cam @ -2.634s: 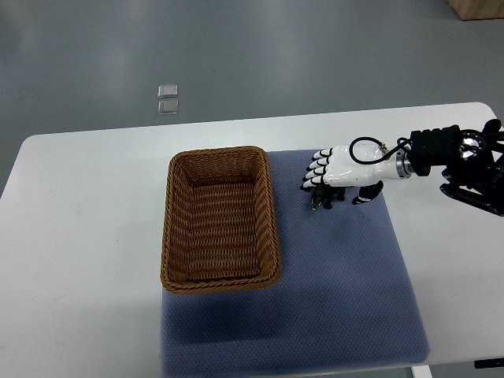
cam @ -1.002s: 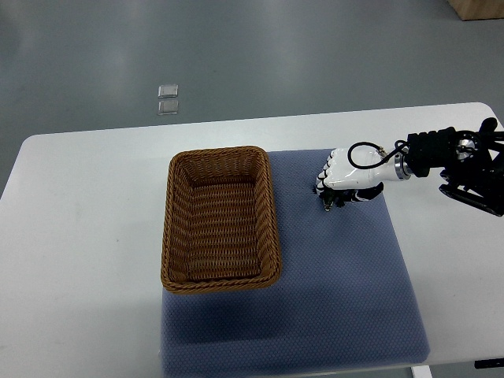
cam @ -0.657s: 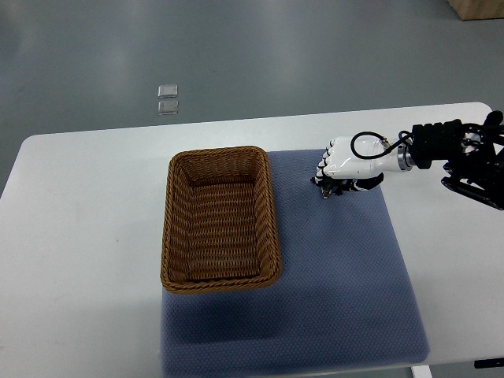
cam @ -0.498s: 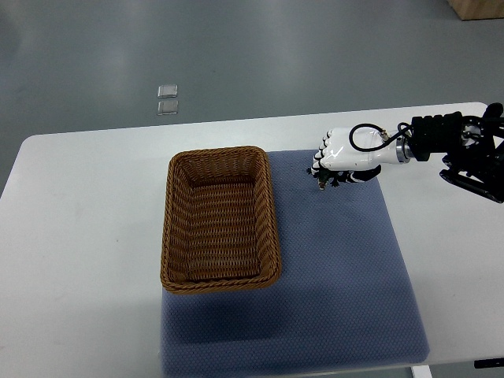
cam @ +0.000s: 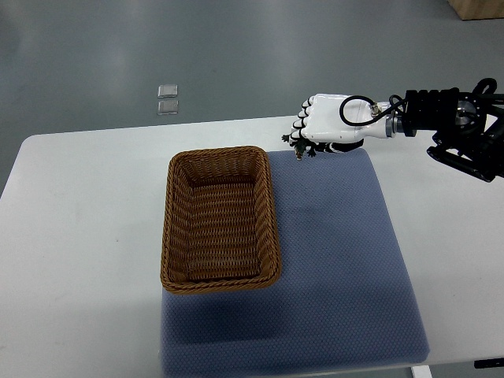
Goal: Place crocodile in brown basket with right hand
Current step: 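Lift the crocodile and carry it over the wicker basket, then open the right hand to drop the crocodile into the basket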
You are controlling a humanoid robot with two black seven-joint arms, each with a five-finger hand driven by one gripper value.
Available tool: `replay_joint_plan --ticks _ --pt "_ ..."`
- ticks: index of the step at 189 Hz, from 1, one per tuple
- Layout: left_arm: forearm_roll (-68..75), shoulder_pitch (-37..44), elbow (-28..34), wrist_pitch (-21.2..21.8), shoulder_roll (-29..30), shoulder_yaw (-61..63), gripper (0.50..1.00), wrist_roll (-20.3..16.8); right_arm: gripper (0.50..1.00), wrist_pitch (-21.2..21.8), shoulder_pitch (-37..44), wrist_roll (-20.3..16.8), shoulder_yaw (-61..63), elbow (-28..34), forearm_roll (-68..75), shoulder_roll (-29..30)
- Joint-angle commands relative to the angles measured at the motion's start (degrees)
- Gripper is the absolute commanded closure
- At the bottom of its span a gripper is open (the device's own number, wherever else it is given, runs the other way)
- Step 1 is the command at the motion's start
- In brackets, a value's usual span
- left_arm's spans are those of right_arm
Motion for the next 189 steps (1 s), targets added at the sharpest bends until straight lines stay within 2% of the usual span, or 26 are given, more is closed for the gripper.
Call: replay_joint_plan --ticks 1,74,98,135,141,142,147,160,162,163,181,189 --pt "0.00 0.00 0.00 0.00 0.00 0.00 0.500 0.00 1.000 -0.82 0.30 0.01 0.91 0.66 0.12 2.66" --pt "0.00 0.00 0.00 0.00 0.00 0.00 0.500 0.00 1.000 -0.82 1.53 0.01 1.70 14.64 0.73 5.39" --pt "0.00 0.00 0.00 0.00 0.00 0.00 0.500 0.00 1.000 -0.82 0.83 0.01 1.44 15.17 0.65 8.02" --pt "0.00 0.00 0.00 0.00 0.00 0.00 0.500 0.00 1.000 -0.82 -0.58 0.01 0.73 15.08 0.12 8.64" --pt "0.00 0.00 0.00 0.00 0.00 0.00 0.500 0.00 0.944 -0.82 -0.67 0.01 0.73 14.99 0.12 8.55" --pt "0.00 0.00 0.00 0.00 0.00 0.00 0.500 0.00 0.922 -0.82 -0.67 0.01 0.73 14.90 0.12 8.55" --pt "0.00 0.00 0.00 0.00 0.00 0.00 0.500 0.00 0.887 -0.82 -0.75 0.01 0.73 14.73 0.12 8.55" --pt "0.00 0.00 0.00 0.00 0.00 0.00 0.500 0.00 0.722 -0.82 -0.93 0.01 0.73 14.37 0.12 8.38" --pt "0.00 0.00 0.00 0.00 0.00 0.00 0.500 0.00 0.722 -0.82 -0.93 0.01 0.73 14.37 0.12 8.38" --pt "0.00 0.00 0.00 0.00 0.00 0.00 0.500 0.00 0.705 -0.82 -1.02 0.01 0.73 14.29 0.12 8.29" --pt "0.00 0.00 0.00 0.00 0.00 0.00 0.500 0.00 0.607 -0.82 -1.46 0.01 0.82 13.32 0.03 8.20" --pt "0.00 0.00 0.00 0.00 0.00 0.00 0.500 0.00 0.597 -0.82 -1.55 0.01 0.82 13.14 0.12 8.11"
